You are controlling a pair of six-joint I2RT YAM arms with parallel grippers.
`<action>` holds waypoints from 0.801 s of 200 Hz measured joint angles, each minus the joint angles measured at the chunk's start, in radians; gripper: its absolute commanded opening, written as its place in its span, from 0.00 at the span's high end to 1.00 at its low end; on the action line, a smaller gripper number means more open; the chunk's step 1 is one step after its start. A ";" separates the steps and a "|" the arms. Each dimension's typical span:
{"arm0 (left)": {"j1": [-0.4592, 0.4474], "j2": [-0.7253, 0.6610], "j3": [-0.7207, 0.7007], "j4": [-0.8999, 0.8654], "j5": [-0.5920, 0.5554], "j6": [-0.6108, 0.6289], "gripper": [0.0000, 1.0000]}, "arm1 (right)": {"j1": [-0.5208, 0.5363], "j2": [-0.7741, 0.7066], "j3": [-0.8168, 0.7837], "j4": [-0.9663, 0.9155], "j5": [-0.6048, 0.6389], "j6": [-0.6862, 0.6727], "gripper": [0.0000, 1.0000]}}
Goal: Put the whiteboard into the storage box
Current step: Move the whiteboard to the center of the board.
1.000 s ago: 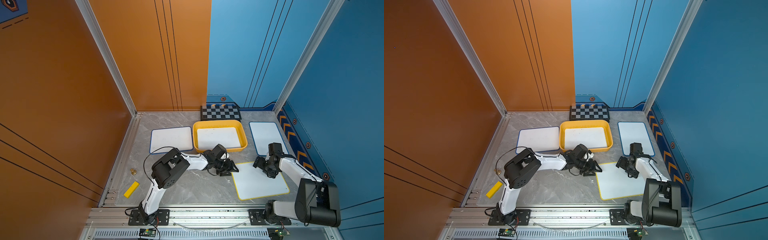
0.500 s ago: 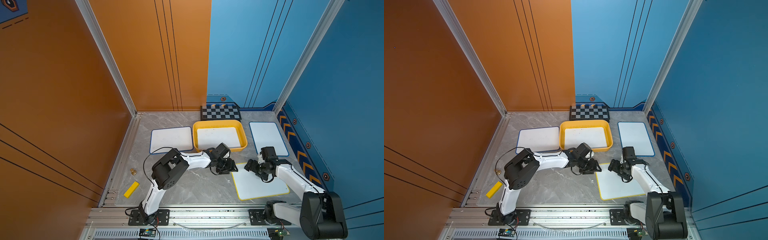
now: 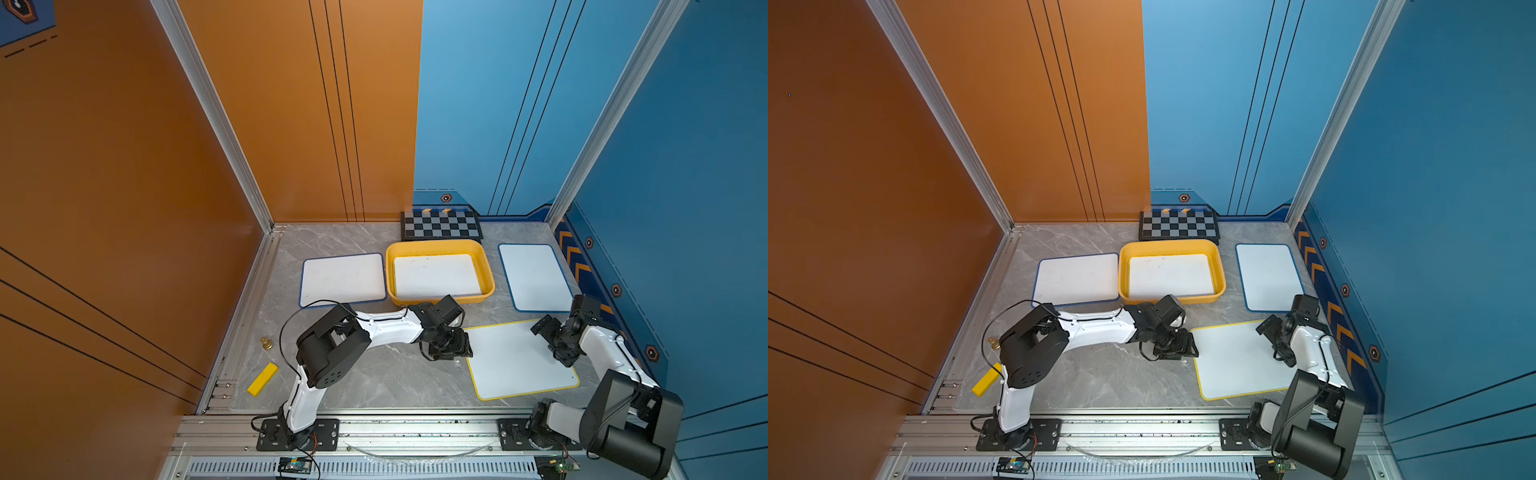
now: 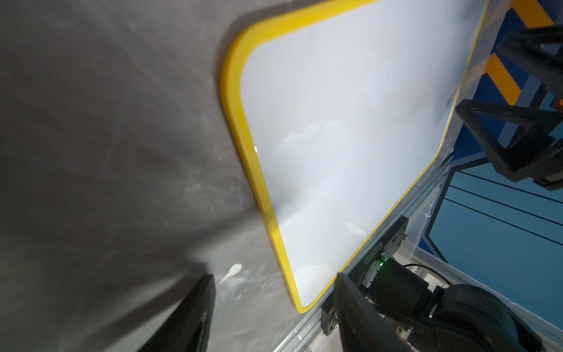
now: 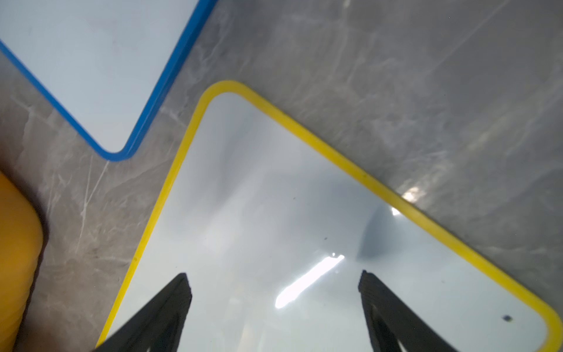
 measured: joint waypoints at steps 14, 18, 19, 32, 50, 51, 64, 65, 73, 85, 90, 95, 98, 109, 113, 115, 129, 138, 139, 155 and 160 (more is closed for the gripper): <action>-0.008 -0.002 -0.008 -0.006 0.001 0.000 0.35 | -0.030 0.045 0.000 0.000 0.006 -0.002 0.11; -0.008 -0.002 -0.008 -0.006 0.003 0.000 0.35 | -0.034 0.050 0.007 0.001 0.008 -0.004 0.11; -0.009 -0.002 -0.008 -0.006 0.004 0.000 0.35 | -0.035 0.051 0.007 0.003 0.007 -0.005 0.11; -0.012 -0.003 -0.008 -0.008 0.005 0.000 0.35 | -0.042 0.062 0.012 0.021 0.011 -0.011 0.11; -0.012 -0.003 -0.008 -0.012 0.010 0.001 0.35 | -0.052 0.071 0.017 0.031 0.017 -0.015 0.11; -0.012 -0.003 -0.008 -0.012 0.011 0.001 0.35 | -0.053 0.071 0.018 0.031 0.018 -0.015 0.11; -0.012 -0.003 -0.008 -0.014 0.019 0.001 0.35 | -0.060 0.075 0.019 0.037 0.024 -0.017 0.11; -0.012 -0.003 -0.008 -0.014 0.019 0.001 0.35 | -0.061 0.075 0.019 0.037 0.024 -0.017 0.11; -0.012 -0.003 -0.008 -0.014 0.026 0.001 0.35 | -0.063 0.075 0.020 0.038 0.029 -0.018 0.11; -0.012 -0.003 -0.008 -0.015 0.037 0.001 0.35 | -0.066 0.075 0.020 0.038 0.034 -0.018 0.11; -0.012 -0.003 -0.008 -0.015 0.041 0.001 0.35 | -0.066 0.075 0.020 0.037 0.038 -0.019 0.11; -0.012 -0.003 -0.008 -0.015 0.044 0.001 0.35 | -0.066 0.075 0.020 0.037 0.041 -0.021 0.11; -0.012 -0.003 -0.008 -0.014 0.048 0.001 0.35 | -0.066 0.075 0.020 0.037 0.045 -0.023 0.11; -0.012 -0.001 -0.008 -0.014 0.058 0.001 0.35 | -0.068 0.075 0.020 0.037 0.054 -0.027 0.11; -0.012 0.001 -0.008 -0.014 0.062 0.001 0.35 | -0.069 0.076 0.021 0.037 0.057 -0.028 0.11; -0.012 0.002 -0.008 -0.014 0.064 0.001 0.35 | -0.069 0.076 0.021 0.037 0.057 -0.029 0.10; -0.011 0.008 -0.006 -0.012 0.077 0.000 0.35 | -0.074 0.082 0.023 0.036 0.070 -0.034 0.10; -0.011 0.010 -0.006 -0.011 0.084 0.001 0.35 | -0.073 0.088 0.027 0.037 0.081 -0.037 0.10; -0.011 0.010 -0.006 -0.011 0.085 0.001 0.35 | -0.073 0.089 0.028 0.036 0.083 -0.038 0.10; -0.011 0.012 -0.005 -0.010 0.095 0.000 0.35 | -0.073 0.105 0.039 0.038 0.108 -0.045 0.10; -0.011 0.013 -0.005 -0.009 0.098 0.000 0.35 | -0.073 0.110 0.041 0.039 0.112 -0.046 0.10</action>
